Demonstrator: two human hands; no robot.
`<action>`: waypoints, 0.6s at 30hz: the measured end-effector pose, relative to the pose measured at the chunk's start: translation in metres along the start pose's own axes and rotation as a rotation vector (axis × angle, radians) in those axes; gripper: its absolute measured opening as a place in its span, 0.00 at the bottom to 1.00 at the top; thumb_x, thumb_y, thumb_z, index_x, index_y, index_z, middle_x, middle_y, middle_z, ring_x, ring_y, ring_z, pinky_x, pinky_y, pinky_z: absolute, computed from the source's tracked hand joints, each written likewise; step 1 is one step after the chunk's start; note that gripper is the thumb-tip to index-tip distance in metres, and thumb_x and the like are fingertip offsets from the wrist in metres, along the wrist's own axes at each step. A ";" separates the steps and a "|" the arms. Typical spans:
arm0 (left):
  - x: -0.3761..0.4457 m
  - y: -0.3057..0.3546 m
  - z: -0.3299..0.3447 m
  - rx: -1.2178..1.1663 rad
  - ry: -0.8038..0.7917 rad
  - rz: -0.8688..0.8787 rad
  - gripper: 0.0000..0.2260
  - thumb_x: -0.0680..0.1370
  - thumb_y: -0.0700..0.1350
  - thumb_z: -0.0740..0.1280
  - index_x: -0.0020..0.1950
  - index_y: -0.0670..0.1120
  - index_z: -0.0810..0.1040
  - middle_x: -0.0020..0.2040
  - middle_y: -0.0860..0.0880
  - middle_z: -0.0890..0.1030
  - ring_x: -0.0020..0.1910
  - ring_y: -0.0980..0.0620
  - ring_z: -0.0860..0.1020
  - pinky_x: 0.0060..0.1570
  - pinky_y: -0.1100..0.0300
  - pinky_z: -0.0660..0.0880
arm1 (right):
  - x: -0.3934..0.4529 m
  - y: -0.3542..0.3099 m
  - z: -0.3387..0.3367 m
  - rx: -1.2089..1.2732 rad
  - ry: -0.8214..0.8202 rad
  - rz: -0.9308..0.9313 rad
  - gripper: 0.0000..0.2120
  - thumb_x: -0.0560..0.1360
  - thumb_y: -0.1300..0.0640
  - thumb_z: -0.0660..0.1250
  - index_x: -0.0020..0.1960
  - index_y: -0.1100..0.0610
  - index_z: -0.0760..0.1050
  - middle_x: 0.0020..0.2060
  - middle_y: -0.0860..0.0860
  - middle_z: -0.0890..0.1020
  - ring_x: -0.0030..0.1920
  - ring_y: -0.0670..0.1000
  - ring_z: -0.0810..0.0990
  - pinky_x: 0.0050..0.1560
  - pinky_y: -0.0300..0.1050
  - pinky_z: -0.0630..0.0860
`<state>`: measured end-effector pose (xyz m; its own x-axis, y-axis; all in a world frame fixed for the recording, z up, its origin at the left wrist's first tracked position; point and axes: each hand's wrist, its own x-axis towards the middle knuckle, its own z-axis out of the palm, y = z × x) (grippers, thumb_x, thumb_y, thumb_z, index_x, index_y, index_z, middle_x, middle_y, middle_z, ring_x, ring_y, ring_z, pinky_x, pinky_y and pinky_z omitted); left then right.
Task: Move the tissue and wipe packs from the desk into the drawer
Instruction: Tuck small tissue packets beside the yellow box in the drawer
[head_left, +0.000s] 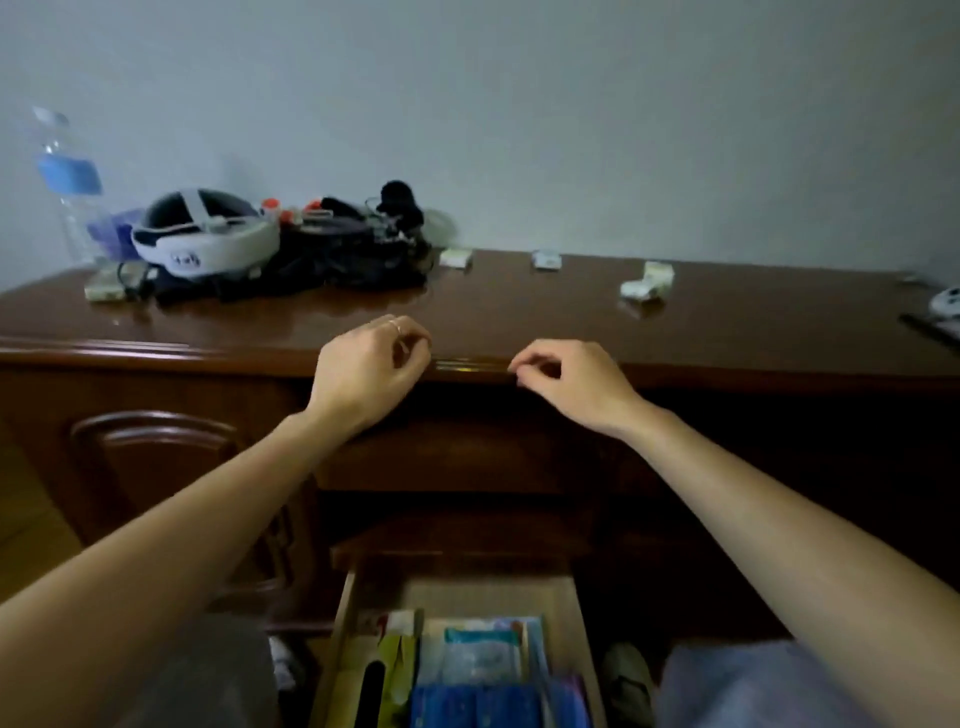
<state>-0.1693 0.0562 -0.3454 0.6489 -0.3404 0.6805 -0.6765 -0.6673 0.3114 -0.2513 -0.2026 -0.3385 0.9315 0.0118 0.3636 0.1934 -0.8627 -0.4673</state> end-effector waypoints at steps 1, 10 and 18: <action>0.018 0.006 0.000 0.012 -0.022 0.019 0.08 0.79 0.53 0.63 0.51 0.56 0.81 0.45 0.58 0.80 0.41 0.55 0.80 0.34 0.60 0.70 | 0.012 0.003 -0.015 -0.129 0.044 -0.011 0.11 0.77 0.42 0.62 0.56 0.38 0.78 0.50 0.36 0.82 0.52 0.41 0.80 0.45 0.43 0.76; 0.129 0.000 0.077 0.128 -0.298 -0.023 0.12 0.78 0.54 0.63 0.59 0.56 0.81 0.59 0.51 0.78 0.55 0.47 0.79 0.48 0.53 0.75 | 0.099 0.066 -0.033 -0.490 -0.120 0.097 0.18 0.78 0.37 0.60 0.62 0.44 0.77 0.56 0.46 0.80 0.56 0.50 0.79 0.42 0.45 0.74; 0.226 -0.038 0.165 0.121 -0.342 -0.152 0.19 0.78 0.50 0.65 0.69 0.51 0.75 0.69 0.44 0.72 0.67 0.42 0.72 0.57 0.47 0.74 | 0.189 0.140 -0.048 -0.596 0.024 0.344 0.30 0.76 0.37 0.63 0.75 0.46 0.64 0.72 0.54 0.69 0.72 0.59 0.66 0.67 0.61 0.69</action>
<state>0.0604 -0.1052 -0.3132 0.8312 -0.4190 0.3654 -0.5309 -0.7934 0.2978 -0.0628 -0.3452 -0.2965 0.9009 -0.3182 0.2952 -0.3215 -0.9461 -0.0389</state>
